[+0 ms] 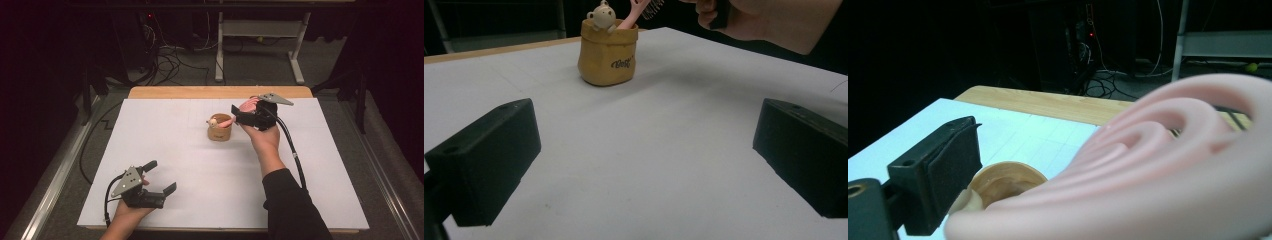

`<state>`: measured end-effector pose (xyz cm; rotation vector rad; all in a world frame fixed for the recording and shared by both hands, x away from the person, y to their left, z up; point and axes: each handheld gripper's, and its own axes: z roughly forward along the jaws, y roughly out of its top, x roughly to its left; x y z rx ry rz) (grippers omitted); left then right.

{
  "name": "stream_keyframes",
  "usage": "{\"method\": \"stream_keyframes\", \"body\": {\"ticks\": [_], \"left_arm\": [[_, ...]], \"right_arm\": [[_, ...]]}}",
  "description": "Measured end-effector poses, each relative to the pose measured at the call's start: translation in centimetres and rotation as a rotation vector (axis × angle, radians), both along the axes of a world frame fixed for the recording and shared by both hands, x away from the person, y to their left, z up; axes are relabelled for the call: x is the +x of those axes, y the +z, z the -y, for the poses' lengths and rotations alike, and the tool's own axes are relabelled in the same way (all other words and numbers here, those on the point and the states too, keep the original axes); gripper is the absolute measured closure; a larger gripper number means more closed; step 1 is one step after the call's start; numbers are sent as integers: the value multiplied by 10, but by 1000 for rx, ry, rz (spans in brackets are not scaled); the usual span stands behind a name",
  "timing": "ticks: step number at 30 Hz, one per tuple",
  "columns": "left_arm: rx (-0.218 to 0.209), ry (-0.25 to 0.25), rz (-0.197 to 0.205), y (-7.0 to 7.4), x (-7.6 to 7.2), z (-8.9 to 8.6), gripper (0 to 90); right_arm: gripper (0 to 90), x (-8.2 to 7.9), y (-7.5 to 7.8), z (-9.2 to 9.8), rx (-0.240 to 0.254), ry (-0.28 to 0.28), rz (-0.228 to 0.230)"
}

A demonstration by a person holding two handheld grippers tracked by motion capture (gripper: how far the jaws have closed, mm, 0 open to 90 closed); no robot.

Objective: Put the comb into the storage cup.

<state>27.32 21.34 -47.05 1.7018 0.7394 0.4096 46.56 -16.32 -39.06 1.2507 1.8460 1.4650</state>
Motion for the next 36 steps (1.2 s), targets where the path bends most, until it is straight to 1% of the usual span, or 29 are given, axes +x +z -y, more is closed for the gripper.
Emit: {"method": "stream_keyframes", "body": {"ticks": [6,9,12,14,18,21,24,29,32,33,36], "left_arm": [[-3,-2,-1,0,0,0,0],[-1,-2,-1,0,0,0,0],[0,-2,-2,0,0,0,0],[1,-3,-4,0,1,1,0],[6,-1,-4,0,1,1,0],[10,7,-5,0,2,1,0],[20,7,-7,1,3,1,0],[35,9,-11,1,3,2,0],[37,18,-14,1,4,1,0],[37,20,-16,1,5,0,0],[41,30,-22,1,6,-2,0]], "right_arm": [[6,-2,-2,6,-7,-3,-13],[5,-3,-2,8,-10,-4,-17],[4,-7,0,11,-16,-3,1],[4,-9,1,12,-14,2,4],[4,-14,2,14,-37,5,12],[4,-21,2,15,-63,7,28],[4,-29,2,16,-71,12,37],[4,-43,0,22,-76,17,38],[4,-52,-4,27,-80,24,35],[4,-55,-7,28,-88,30,32],[4,-64,-16,32,-106,41,28]]}}
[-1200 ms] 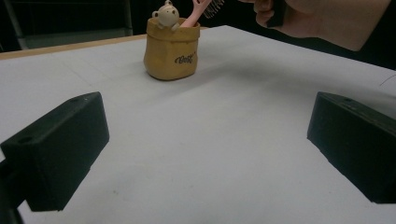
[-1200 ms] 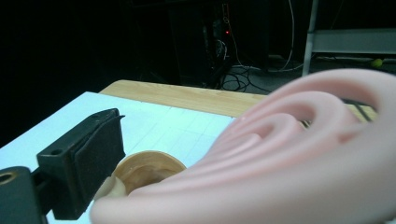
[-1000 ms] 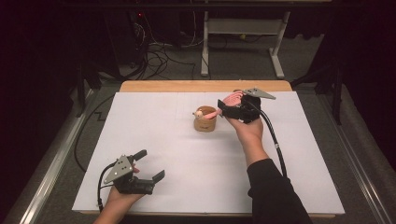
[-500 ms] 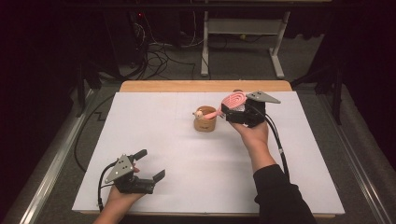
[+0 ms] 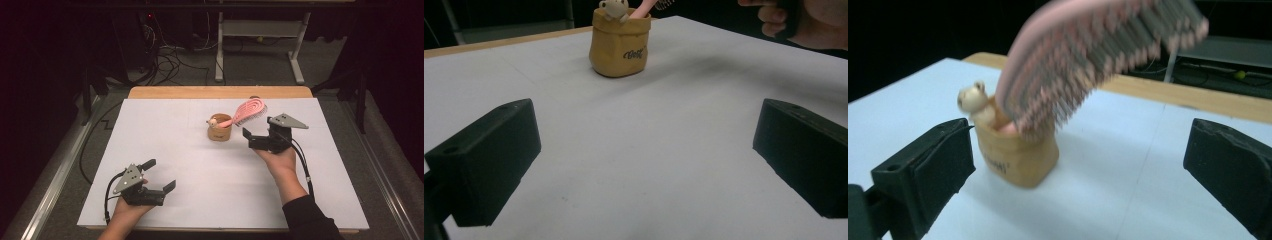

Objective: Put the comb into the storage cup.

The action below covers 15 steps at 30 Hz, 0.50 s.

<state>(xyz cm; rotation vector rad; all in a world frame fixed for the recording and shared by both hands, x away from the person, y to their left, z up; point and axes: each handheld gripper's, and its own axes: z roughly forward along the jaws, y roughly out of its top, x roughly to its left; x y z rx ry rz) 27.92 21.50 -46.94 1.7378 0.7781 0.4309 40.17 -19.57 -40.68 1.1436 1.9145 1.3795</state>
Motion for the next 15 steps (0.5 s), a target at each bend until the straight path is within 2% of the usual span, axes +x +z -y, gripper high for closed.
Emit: {"method": "stream_keyframes", "body": {"ticks": [4,8,15], "left_arm": [[3,8,-5,0,1,-1,0],[1,13,-9,1,1,-4,0],[-9,26,-13,2,1,-11,0]], "right_arm": [[4,-14,-19,7,-27,12,-24],[4,-28,-31,16,-34,23,-34],[4,-64,-40,46,-26,20,-6]]}}
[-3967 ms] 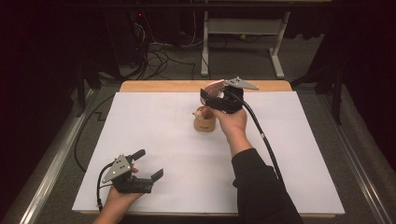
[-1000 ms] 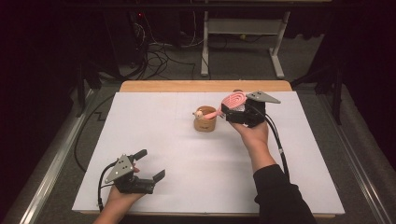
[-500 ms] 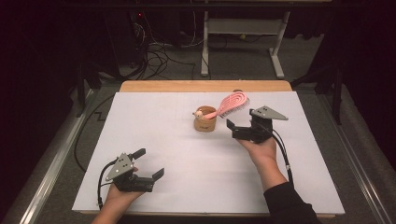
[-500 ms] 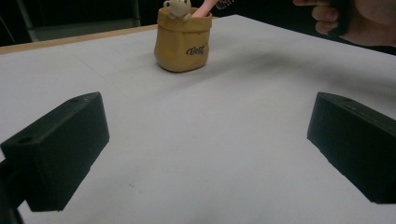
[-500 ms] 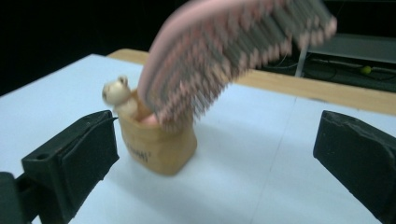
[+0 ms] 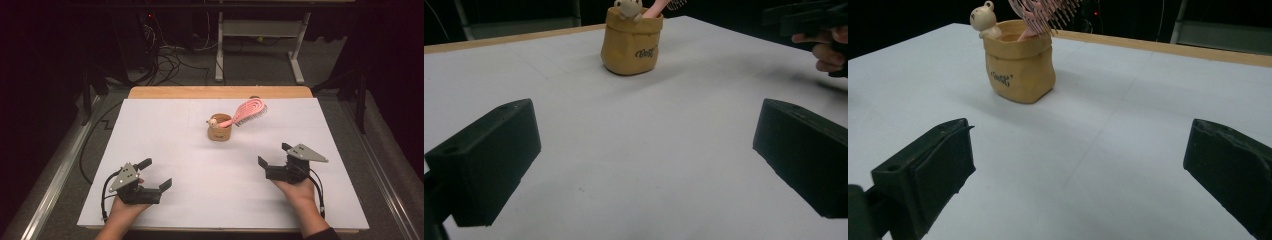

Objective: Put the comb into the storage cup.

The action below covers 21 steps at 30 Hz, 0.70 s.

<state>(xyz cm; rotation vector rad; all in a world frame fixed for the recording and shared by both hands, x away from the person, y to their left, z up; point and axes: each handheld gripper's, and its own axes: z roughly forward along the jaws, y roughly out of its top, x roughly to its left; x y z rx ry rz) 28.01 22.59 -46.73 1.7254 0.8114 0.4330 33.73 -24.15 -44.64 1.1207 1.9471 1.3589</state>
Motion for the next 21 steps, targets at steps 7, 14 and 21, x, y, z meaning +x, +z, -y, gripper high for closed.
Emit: {"method": "stream_keyframes", "body": {"ticks": [7,14,21], "left_arm": [[-12,28,-2,2,1,-10,0],[10,23,-12,-1,4,-6,0],[16,25,-10,-2,4,-5,0]], "right_arm": [[4,-44,-2,35,-2,-25,56],[5,-55,-5,54,72,-52,94],[4,-55,-8,51,73,-32,95]]}}
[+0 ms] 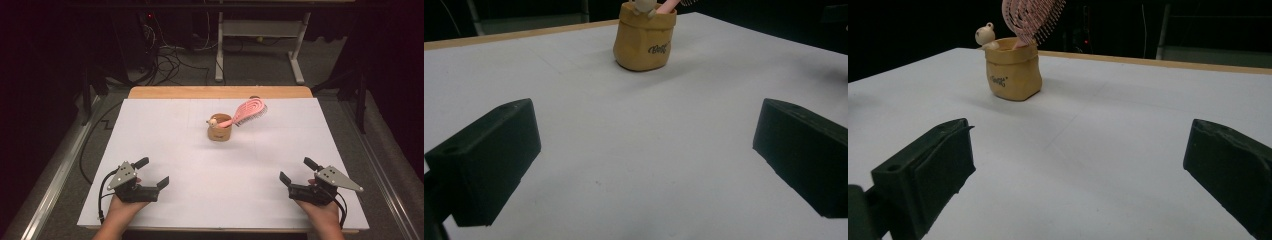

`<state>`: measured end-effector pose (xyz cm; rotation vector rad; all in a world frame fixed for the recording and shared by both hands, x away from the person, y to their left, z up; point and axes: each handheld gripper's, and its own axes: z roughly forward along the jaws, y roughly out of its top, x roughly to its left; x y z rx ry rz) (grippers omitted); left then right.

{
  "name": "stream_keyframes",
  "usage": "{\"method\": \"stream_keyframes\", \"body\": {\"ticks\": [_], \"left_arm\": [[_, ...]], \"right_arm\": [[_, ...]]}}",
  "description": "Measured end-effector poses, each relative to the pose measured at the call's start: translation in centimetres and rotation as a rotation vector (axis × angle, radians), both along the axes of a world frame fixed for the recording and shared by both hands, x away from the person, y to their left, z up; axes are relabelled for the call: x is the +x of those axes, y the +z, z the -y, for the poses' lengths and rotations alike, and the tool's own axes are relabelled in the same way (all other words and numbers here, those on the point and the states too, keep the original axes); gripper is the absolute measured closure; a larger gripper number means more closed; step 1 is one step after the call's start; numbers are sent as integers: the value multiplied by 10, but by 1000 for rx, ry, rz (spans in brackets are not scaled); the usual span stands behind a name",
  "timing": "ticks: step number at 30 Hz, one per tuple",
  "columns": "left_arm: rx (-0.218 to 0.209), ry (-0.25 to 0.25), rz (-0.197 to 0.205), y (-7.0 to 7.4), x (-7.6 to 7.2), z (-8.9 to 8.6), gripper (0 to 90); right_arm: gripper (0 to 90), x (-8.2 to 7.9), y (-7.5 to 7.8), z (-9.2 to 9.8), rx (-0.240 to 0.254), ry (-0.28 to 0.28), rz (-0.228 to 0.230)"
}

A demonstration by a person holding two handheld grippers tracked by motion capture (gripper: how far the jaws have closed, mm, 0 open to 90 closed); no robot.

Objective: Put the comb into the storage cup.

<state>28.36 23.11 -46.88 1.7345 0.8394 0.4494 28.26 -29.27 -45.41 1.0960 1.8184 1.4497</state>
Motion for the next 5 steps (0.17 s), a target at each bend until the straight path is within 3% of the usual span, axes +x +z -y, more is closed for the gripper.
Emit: {"method": "stream_keyframes", "body": {"ticks": [5], "left_arm": [[5,5,2,0,-1,-1,0]], "right_arm": [[4,0,0,-2,-11,-6,4]]}}
